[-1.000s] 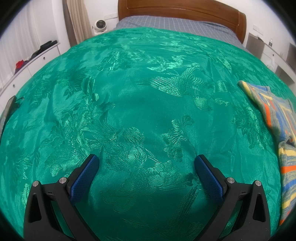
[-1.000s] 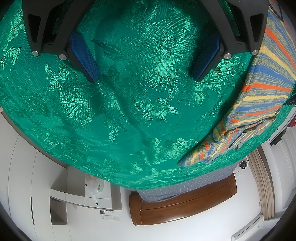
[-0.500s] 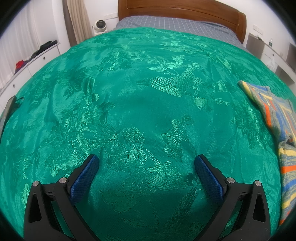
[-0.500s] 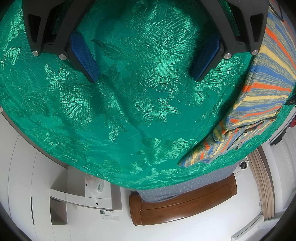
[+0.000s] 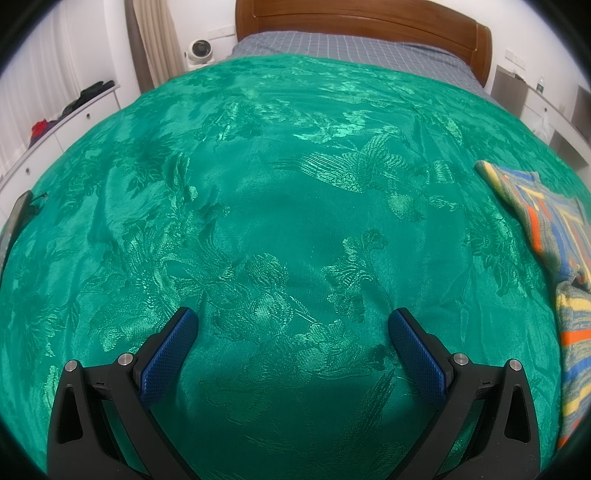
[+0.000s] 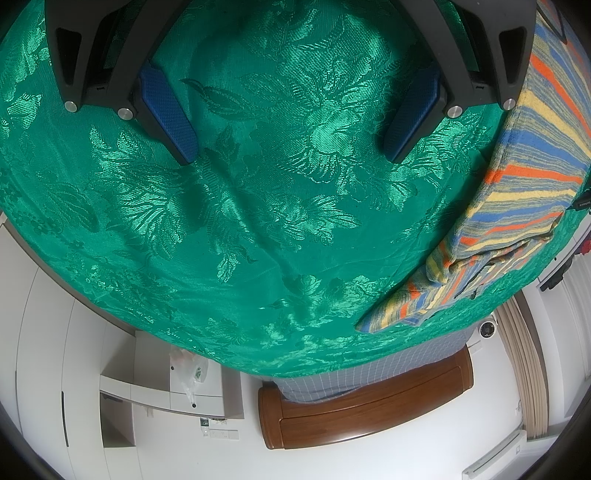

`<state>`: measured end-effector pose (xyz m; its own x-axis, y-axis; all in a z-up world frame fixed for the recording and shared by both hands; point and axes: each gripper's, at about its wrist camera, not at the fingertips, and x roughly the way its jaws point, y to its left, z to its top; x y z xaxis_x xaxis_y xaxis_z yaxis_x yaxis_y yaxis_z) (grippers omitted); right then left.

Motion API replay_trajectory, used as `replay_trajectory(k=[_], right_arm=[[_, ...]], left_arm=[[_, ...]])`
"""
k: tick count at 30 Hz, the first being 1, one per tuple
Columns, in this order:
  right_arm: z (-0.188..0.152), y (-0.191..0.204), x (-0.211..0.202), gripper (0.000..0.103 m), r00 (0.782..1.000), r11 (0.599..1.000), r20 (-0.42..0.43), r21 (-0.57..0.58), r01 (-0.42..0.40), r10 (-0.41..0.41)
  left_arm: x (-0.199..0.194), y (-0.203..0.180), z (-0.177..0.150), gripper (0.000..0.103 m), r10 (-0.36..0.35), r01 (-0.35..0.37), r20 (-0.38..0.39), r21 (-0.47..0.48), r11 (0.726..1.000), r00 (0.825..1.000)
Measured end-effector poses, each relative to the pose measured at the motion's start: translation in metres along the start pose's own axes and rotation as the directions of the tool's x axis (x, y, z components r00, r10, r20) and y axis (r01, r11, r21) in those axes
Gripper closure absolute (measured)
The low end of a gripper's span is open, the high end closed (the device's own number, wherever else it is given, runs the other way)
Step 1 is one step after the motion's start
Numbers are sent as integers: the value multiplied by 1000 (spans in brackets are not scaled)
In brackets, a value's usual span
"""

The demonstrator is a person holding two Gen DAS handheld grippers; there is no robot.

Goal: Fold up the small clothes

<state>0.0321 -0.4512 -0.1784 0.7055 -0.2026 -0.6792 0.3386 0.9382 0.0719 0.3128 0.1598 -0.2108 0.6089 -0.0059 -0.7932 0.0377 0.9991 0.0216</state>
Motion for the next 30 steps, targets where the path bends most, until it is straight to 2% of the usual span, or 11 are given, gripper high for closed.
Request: replay_trajectory(k=[30], right_arm=[[0,-2,-2,3,1000,1000,5,5,-10,10]], left_arm=[[0,0,0,0,0,0,0,0,1000,1000]])
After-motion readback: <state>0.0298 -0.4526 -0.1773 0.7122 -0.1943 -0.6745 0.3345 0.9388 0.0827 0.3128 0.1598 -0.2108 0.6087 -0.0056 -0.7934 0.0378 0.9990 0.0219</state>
